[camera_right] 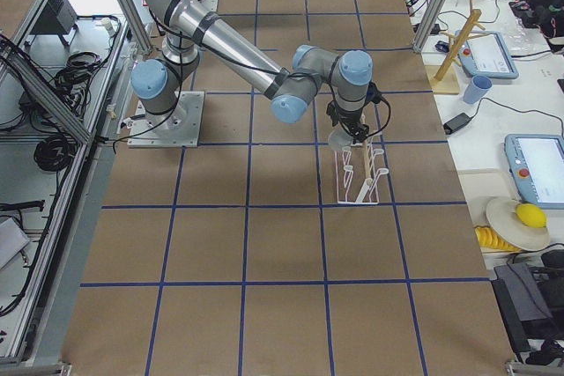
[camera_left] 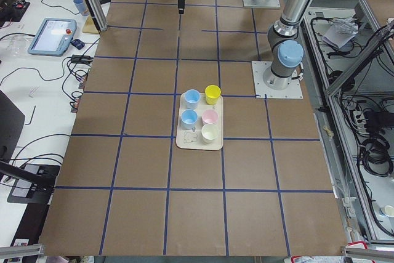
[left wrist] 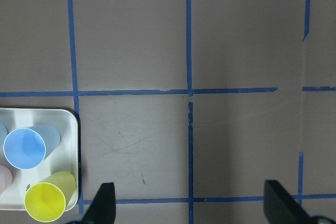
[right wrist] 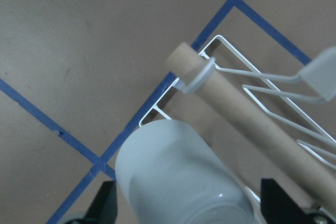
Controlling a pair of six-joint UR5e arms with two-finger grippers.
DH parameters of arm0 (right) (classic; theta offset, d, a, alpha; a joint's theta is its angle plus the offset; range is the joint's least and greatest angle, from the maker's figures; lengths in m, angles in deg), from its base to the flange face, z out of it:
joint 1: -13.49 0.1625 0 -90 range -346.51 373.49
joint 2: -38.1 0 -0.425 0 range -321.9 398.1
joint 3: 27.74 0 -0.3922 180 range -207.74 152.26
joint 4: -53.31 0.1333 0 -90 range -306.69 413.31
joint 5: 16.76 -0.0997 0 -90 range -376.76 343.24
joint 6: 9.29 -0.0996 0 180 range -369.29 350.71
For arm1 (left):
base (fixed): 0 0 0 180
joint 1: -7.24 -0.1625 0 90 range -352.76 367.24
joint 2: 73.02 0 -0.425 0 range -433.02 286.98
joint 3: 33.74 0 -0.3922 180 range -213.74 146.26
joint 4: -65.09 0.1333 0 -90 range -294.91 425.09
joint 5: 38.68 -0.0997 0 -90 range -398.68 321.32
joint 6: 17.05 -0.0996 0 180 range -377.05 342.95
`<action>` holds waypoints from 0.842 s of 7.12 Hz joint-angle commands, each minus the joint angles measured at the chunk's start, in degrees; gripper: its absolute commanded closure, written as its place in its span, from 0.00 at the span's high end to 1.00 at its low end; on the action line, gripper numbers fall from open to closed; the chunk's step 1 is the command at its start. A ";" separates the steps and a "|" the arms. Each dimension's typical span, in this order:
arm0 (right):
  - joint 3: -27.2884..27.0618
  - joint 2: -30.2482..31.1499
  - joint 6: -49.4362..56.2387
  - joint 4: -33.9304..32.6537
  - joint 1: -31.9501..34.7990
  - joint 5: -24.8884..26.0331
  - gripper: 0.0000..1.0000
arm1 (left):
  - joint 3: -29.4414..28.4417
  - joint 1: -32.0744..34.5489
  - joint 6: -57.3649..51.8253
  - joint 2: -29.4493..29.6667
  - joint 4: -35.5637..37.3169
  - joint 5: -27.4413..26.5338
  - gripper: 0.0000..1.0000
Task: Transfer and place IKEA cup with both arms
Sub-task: 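Close the right gripper around the white ribbed cup on the rack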
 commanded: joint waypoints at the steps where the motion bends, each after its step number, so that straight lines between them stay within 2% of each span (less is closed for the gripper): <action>1: -0.12 -0.06 0.01 0.00 -0.49 -0.12 0.95 | 0.00 0.00 0.00 0.00 0.00 0.00 1.00; 2: -0.20 -0.15 0.01 0.00 -0.57 -0.12 0.94 | 0.00 0.00 0.00 0.09 0.00 0.00 1.00; 4: -0.20 -0.06 0.09 0.08 -0.57 -0.38 0.80 | 0.00 0.00 0.00 0.09 0.00 0.00 1.00; 6: -0.12 0.11 0.01 0.08 -0.57 -0.30 0.74 | -0.09 0.00 0.00 0.09 0.09 0.00 1.00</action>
